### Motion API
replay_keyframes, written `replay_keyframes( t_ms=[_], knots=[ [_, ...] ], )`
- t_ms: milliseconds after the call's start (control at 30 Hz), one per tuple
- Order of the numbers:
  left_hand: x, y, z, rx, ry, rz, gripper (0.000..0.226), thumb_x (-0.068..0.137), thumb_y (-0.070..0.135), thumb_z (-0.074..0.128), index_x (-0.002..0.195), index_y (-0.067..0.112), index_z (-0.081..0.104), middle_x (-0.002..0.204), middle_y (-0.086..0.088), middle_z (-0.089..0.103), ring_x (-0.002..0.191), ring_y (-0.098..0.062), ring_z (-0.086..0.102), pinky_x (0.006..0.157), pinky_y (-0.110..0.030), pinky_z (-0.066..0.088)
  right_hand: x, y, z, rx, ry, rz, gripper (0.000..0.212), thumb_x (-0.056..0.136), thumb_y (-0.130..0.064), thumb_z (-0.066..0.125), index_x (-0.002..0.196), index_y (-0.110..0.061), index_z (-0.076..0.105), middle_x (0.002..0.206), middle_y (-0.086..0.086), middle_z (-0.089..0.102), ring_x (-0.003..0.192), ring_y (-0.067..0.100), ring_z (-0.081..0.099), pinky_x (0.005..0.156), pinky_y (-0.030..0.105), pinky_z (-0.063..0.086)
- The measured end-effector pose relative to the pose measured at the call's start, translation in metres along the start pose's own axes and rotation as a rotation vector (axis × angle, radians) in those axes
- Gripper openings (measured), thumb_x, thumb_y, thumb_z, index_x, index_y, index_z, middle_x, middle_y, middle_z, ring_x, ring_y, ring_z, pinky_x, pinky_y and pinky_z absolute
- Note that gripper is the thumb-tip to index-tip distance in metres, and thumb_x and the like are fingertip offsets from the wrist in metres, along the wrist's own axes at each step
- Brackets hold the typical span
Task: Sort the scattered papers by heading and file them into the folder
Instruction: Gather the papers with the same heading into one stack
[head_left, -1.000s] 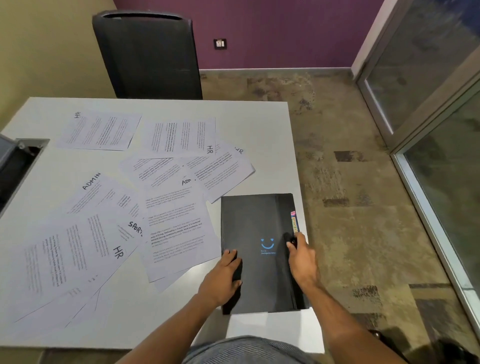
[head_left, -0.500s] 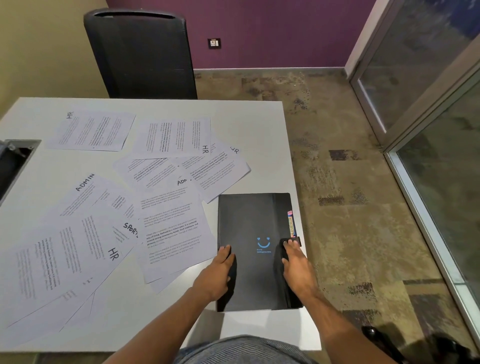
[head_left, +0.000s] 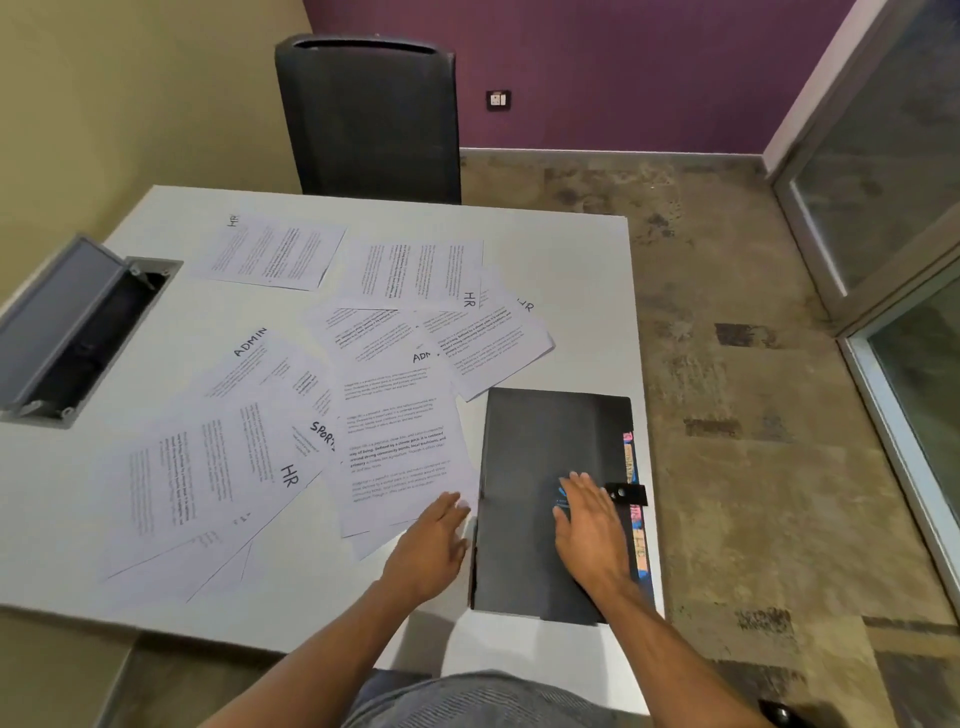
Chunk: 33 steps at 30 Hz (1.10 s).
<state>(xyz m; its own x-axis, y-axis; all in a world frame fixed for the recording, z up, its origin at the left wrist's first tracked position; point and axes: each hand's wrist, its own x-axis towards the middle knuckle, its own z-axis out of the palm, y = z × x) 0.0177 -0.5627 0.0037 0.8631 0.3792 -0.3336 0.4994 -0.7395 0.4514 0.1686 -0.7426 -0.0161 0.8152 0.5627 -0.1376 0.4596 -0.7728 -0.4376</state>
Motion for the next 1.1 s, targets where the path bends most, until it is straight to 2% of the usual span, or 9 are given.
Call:
replay_keyframes(
  t_ms=[67, 267, 400, 467, 567, 633, 700, 833, 1100],
  knots=[
    [-0.007, -0.014, -0.007, -0.011, 0.032, -0.06, 0.048, 0.1, 0.033, 0.047, 0.147, 0.023, 0.039, 0.158, 0.003, 0.028, 0.143, -0.016, 0.033, 0.113, -0.027, 0.029, 0.0, -0.02, 0.002, 0.059, -0.057, -0.023, 0.046, 0.096, -0.016, 0.059, 0.14, -0.005, 0.051, 0.15, 0.011, 0.046, 0.144, 0.025, 0.037, 0.119, 0.031, 0.018],
    [-0.02, -0.059, -0.028, -0.202, 0.197, -0.352, 0.039, 0.099, 0.034, 0.049, 0.13, 0.013, 0.057, 0.144, -0.005, 0.047, 0.13, -0.021, 0.047, 0.102, -0.036, 0.044, 0.001, -0.075, 0.019, 0.087, -0.168, -0.083, 0.051, 0.102, -0.024, 0.049, 0.15, -0.011, 0.038, 0.16, 0.004, 0.031, 0.15, 0.017, 0.023, 0.12, 0.026, 0.015],
    [-0.022, -0.086, -0.046, -0.271, 0.149, -0.426, 0.038, 0.093, 0.024, 0.059, 0.13, 0.012, 0.056, 0.137, -0.004, 0.047, 0.123, -0.023, 0.051, 0.101, -0.035, 0.044, 0.003, -0.104, 0.03, 0.117, -0.256, -0.048, 0.054, 0.101, -0.023, 0.049, 0.152, -0.012, 0.033, 0.161, 0.003, 0.027, 0.15, 0.015, 0.019, 0.12, 0.025, 0.014],
    [-0.02, -0.095, -0.053, -0.318, 0.146, -0.49, 0.017, 0.088, 0.018, 0.064, 0.103, 0.025, 0.061, 0.109, 0.006, 0.054, 0.105, -0.022, 0.055, 0.086, -0.032, 0.046, 0.006, -0.114, 0.036, 0.122, -0.302, -0.043, 0.057, 0.101, -0.023, 0.05, 0.153, -0.013, 0.03, 0.162, 0.003, 0.024, 0.151, 0.015, 0.017, 0.12, 0.025, 0.013],
    [-0.009, -0.104, -0.059, -0.393, 0.18, -0.585, 0.047, 0.083, 0.014, 0.068, 0.069, 0.036, 0.029, 0.073, 0.017, 0.033, 0.081, -0.02, 0.048, 0.068, -0.028, 0.037, 0.014, -0.127, 0.043, 0.083, -0.379, -0.034, 0.062, 0.101, -0.027, 0.049, 0.156, -0.013, 0.021, 0.164, 0.004, 0.016, 0.152, 0.017, 0.011, 0.121, 0.026, 0.009],
    [-0.003, -0.105, -0.064, -0.452, 0.19, -0.631, 0.034, 0.083, 0.014, 0.069, 0.073, 0.028, 0.04, 0.071, 0.014, 0.034, 0.079, -0.021, 0.049, 0.07, -0.028, 0.038, 0.02, -0.133, 0.046, 0.012, -0.455, -0.029, 0.067, 0.102, -0.03, 0.047, 0.158, -0.015, 0.014, 0.166, 0.006, 0.008, 0.152, 0.018, 0.008, 0.122, 0.03, 0.006],
    [0.005, -0.104, -0.066, -0.495, 0.179, -0.671, 0.021, 0.085, 0.018, 0.07, 0.098, 0.01, 0.057, 0.084, 0.002, 0.05, 0.086, -0.026, 0.055, 0.072, -0.03, 0.042, 0.024, -0.137, 0.049, -0.094, -0.502, -0.041, 0.071, 0.101, -0.035, 0.048, 0.158, -0.017, 0.009, 0.166, 0.007, 0.004, 0.153, 0.02, 0.007, 0.122, 0.037, 0.003],
    [0.022, -0.103, -0.066, -0.559, 0.148, -0.781, 0.056, 0.084, 0.025, 0.07, 0.128, 0.0, 0.048, 0.13, -0.021, 0.044, 0.111, -0.037, 0.056, 0.089, -0.039, 0.05, 0.03, -0.141, 0.052, -0.25, -0.539, -0.075, 0.072, 0.1, -0.039, 0.047, 0.158, -0.018, 0.01, 0.166, 0.008, 0.004, 0.153, 0.021, 0.005, 0.121, 0.046, -0.002],
    [0.039, -0.101, -0.065, -0.79, 0.217, -0.97, 0.082, 0.078, 0.02, 0.077, 0.142, 0.004, 0.03, 0.141, -0.021, 0.033, 0.125, -0.042, 0.046, 0.1, -0.049, 0.045, 0.032, -0.142, 0.05, -0.289, -0.538, -0.103, 0.062, 0.1, -0.035, 0.048, 0.154, -0.017, 0.022, 0.165, 0.009, 0.009, 0.151, 0.023, 0.011, 0.122, 0.047, 0.002]
  ],
)
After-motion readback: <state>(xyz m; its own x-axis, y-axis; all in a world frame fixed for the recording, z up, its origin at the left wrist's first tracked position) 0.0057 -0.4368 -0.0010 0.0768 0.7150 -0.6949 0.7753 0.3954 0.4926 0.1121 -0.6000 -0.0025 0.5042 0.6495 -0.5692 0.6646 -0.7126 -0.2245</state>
